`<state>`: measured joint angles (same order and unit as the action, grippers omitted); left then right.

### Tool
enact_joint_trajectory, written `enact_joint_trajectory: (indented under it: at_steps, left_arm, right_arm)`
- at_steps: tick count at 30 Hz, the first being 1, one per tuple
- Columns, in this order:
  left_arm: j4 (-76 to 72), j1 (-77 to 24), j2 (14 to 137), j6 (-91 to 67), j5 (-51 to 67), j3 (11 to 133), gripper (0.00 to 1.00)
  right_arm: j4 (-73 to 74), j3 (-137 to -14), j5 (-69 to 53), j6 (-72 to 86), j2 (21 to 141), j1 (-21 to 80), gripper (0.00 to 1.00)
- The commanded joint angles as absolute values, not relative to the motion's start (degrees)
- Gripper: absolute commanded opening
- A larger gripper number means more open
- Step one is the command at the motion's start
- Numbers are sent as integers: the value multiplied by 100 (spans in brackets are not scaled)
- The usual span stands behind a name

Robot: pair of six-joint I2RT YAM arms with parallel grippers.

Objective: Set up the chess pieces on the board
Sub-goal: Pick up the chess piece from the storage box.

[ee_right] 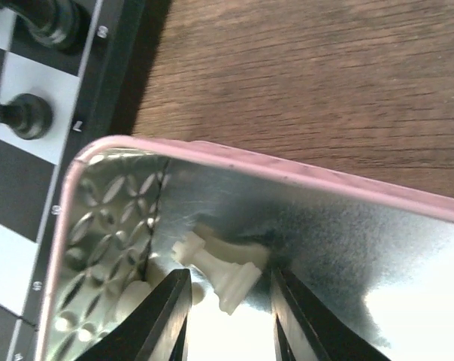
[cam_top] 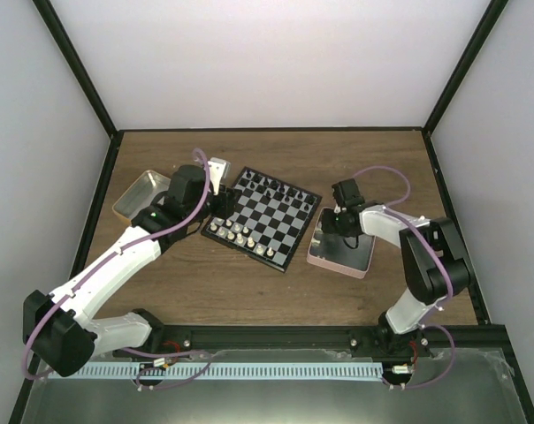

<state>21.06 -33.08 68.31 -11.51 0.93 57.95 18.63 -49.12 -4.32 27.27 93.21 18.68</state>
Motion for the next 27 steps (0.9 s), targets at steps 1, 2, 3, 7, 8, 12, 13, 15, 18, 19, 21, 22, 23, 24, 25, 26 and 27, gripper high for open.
enact_joint_trajectory:
  at_steps: [1,2,3,7,8,12,13,15,18,19,21,22,23,24,25,26,27]
  left_arm:
    - [1978,-3296,6873,-1072,106,5739,51]
    - [1979,-3295,6873,-1072,110,5731,51]
    - [1978,-3296,6873,-1072,106,5737,51]
    - [1984,-3295,6873,-1072,115,5739,51]
    - [1986,-3296,6874,-1072,114,5734,51]
    - [1986,-3296,6882,-1072,114,5739,51]
    - [1991,-3296,6881,-1072,119,5739,51]
    - [1994,-3296,6879,-1074,111,5738,51]
    - [1987,-3296,6883,-1081,119,5739,51]
    - [1986,-3296,6880,-1081,122,5739,51]
    - [1986,-3296,6878,-1081,123,5734,51]
    - [1986,-3295,6869,-1081,123,5733,51]
    - [1986,-3296,6870,-1074,124,5738,51]
    - [1986,-3291,6873,-1080,123,5737,51]
    - [1986,-3291,6873,-1083,123,5738,51]
    - [1986,-3295,6873,-1089,130,5735,51]
    - [1991,-3296,6873,-1090,132,5739,51]
  right_arm:
    - [2151,-5228,62,2493,9497,1967,31]
    - [2176,-5249,128,2450,9530,1971,33]
    - [2187,-5273,140,2374,9572,1972,34]
    - [2259,-5390,185,2209,9781,1982,36]
    - [2267,-5408,209,2184,9818,1976,36]
    - [2312,-5457,233,2187,9921,1983,31]
    - [2330,-5453,229,2200,9918,1995,29]
    - [2382,-5434,243,2229,9886,2019,28]
    - [2481,-5392,310,2248,9816,2079,28]
    - [2524,-5376,339,2243,9800,2107,29]
    - [2608,-5355,364,2219,9800,2153,29]
    - [2653,-5353,373,2196,9795,2181,28]
    - [2678,-5353,373,2176,9804,2202,28]
    - [2714,-5364,326,2168,9823,2207,26]
    - [2768,-5388,326,2174,9852,2214,24]
    - [2819,-5401,375,2209,9879,2207,23]
    - [2836,-5405,420,2226,9892,2211,22]
